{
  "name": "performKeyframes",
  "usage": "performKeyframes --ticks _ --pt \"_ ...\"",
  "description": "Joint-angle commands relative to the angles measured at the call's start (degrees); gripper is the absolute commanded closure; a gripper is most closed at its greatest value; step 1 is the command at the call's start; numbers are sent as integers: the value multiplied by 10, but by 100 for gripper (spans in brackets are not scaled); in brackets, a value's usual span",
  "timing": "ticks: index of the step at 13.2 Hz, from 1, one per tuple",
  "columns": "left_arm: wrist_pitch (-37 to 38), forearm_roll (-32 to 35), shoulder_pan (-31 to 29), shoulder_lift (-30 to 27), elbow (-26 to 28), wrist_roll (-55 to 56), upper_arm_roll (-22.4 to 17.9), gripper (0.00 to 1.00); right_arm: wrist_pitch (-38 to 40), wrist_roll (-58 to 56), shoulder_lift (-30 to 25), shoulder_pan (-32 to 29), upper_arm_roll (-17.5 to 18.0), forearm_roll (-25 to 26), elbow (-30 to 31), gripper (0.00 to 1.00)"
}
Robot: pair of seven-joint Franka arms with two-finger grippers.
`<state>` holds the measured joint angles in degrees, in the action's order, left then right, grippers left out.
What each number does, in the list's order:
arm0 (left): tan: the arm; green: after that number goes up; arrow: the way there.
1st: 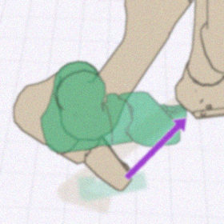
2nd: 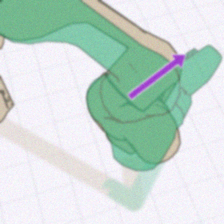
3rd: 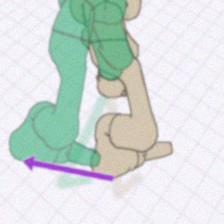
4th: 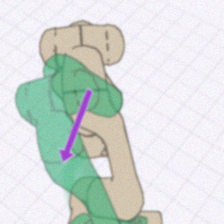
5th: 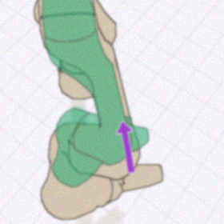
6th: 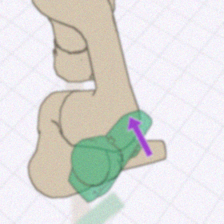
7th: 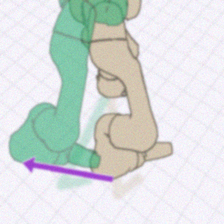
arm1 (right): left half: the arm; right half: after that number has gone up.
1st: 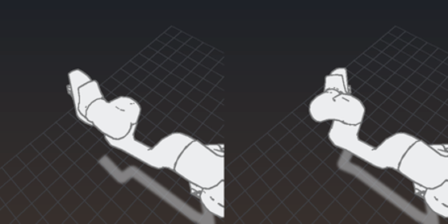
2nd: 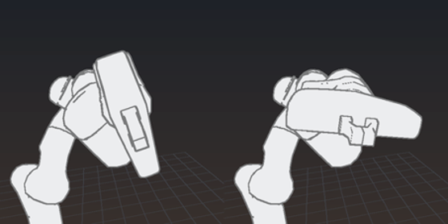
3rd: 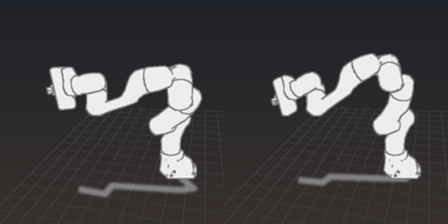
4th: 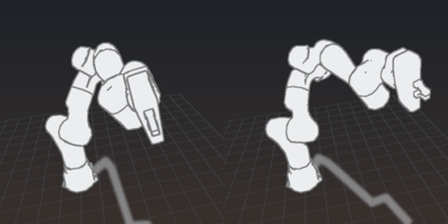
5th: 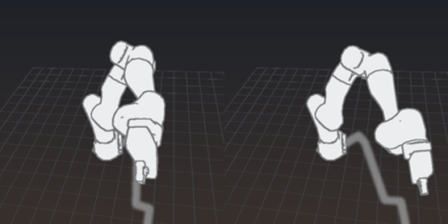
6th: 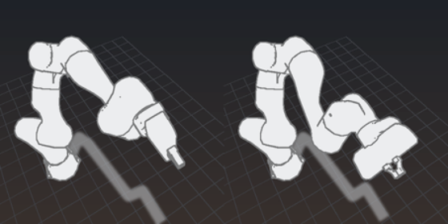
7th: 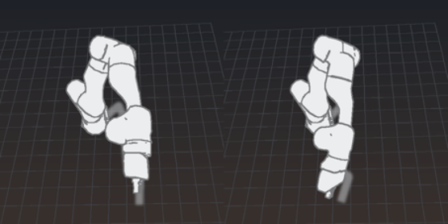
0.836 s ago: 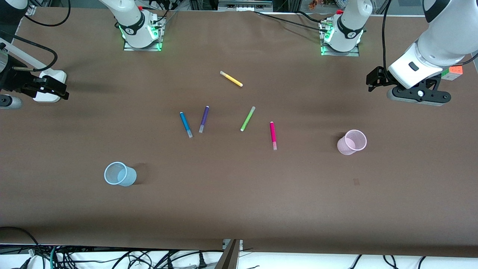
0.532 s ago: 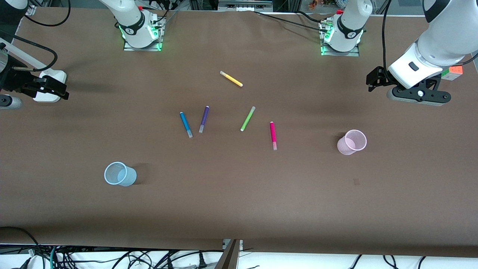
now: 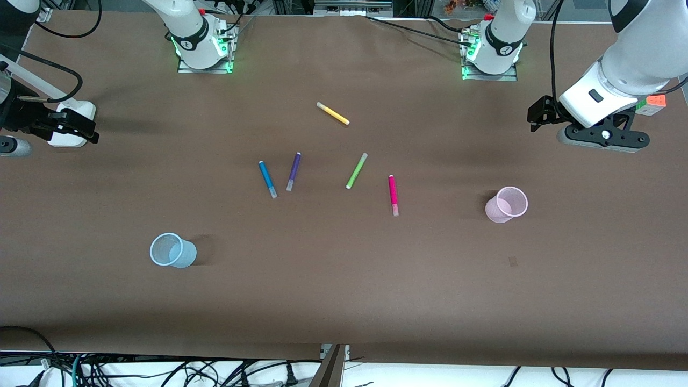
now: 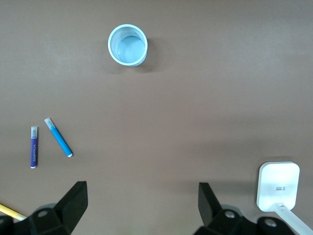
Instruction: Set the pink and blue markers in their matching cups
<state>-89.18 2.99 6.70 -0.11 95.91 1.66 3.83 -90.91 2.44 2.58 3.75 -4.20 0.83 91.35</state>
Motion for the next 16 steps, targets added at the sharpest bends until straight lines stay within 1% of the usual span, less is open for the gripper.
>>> performKeyframes --ticks 1,6,7,8,9,11,14,16 --pt "0 -14 2 -1 1 -10 -6 0 6 -5 5 -8 6 -3 -14 0" --pt "-2 -14 2 5 1 -6 -4 0 6 -5 8 -8 6 -4 -14 0" --pt "-5 -19 7 9 0 -3 -1 0 6 -5 10 -8 6 -4 -14 0" --pt "-17 -40 10 16 1 8 0 0 5 -3 15 -6 7 -4 -13 0" --pt "-36 -51 10 24 2 31 6 0 5 -3 24 -3 8 -4 -13 0" --pt "-66 -51 11 51 2 71 42 0 4 -2 41 9 10 -5 -13 0" --pt "-110 -42 11 107 2 167 102 0 -6 -1 63 40 11 -6 -14 0" --pt "-149 -40 12 151 2 200 123 0 -29 -2 82 54 11 -7 -14 0"
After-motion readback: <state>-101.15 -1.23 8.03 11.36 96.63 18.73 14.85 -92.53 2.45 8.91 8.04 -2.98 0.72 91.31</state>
